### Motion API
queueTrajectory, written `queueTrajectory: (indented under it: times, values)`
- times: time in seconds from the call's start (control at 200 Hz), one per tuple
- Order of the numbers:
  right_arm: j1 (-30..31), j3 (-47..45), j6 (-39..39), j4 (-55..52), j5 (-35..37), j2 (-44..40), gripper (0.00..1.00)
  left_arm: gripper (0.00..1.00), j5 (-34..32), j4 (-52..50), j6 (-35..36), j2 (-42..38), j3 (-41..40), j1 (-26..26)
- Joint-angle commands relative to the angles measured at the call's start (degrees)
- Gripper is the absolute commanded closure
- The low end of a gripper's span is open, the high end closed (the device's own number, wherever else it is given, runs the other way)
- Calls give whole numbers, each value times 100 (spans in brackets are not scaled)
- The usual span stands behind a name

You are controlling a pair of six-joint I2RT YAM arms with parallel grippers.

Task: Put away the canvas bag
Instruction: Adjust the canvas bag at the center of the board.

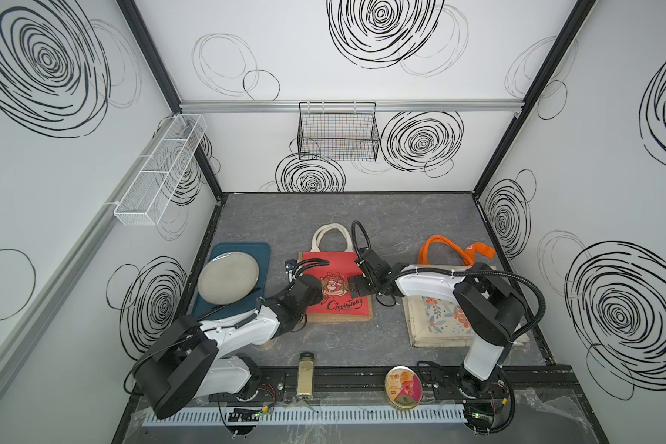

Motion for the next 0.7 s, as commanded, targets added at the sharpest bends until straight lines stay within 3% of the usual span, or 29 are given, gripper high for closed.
queueTrajectory:
  times: [0.0,0.205,0.345,0.505,0.696]
  values:
    - [40,-230,456,147,334,1,4,41,-129,517,-296,398,-104,-166]
    - [-85,-646,481,219,511,-205,13,53,-155,657,-674,1108,234,-950]
    - [-90,-973,627,343,666,-379,18,59,465,1594,-1038,1195,-138,-757]
    - [-58,-871,504,234,806,-420,19,57,416,1166,-616,1007,106,-703]
    - [-80,-997,456,269,995,-788,20,58,487,953,-466,613,14,-288]
